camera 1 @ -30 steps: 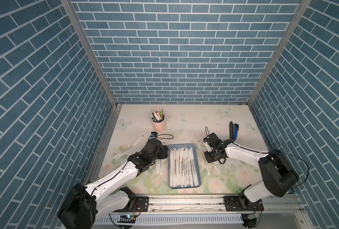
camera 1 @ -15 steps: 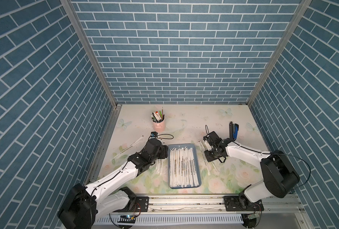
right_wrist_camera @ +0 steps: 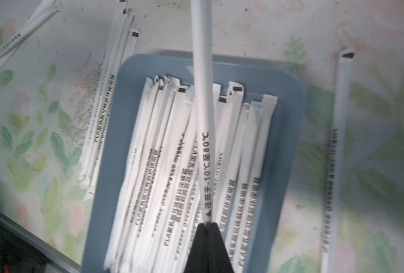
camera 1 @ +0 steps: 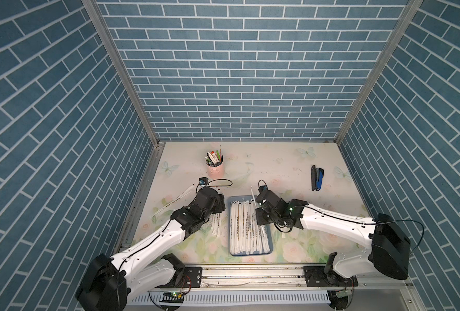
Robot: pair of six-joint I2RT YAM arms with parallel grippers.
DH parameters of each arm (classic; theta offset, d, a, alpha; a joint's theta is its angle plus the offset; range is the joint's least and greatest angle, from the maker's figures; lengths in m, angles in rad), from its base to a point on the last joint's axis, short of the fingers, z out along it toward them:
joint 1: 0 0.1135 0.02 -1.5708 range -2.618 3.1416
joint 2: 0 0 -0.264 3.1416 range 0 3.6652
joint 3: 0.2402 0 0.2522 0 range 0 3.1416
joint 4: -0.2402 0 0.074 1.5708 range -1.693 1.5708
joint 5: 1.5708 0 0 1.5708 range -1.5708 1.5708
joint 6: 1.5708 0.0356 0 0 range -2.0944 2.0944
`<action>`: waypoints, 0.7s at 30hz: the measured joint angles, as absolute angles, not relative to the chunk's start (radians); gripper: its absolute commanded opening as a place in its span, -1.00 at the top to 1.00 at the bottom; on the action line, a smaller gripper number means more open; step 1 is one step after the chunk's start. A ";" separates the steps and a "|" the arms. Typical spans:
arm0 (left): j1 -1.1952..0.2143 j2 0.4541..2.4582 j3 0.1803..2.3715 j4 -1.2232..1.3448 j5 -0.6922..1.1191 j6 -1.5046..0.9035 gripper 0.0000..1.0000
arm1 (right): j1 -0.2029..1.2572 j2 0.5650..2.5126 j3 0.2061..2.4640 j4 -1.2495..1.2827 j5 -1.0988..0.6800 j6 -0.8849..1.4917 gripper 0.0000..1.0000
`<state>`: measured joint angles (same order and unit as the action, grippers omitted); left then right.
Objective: Put the straws into the storage box
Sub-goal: Place the straw in the storage box.
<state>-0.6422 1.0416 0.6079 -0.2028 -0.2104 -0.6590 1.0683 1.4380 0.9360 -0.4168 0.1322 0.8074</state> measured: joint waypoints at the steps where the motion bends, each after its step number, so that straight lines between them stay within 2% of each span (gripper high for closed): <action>1: -0.642 1.040 0.608 -0.206 -0.214 -0.663 -0.41 | 1.096 1.453 0.944 -0.407 0.152 0.849 1.00; 7: -0.641 1.038 0.608 -0.209 -0.217 -0.677 -0.41 | 1.197 1.578 1.026 -0.385 0.232 1.015 1.00; 21: -0.634 1.025 0.609 -0.209 -0.220 -0.653 -0.42 | 1.242 1.777 1.136 -0.382 0.221 1.148 0.96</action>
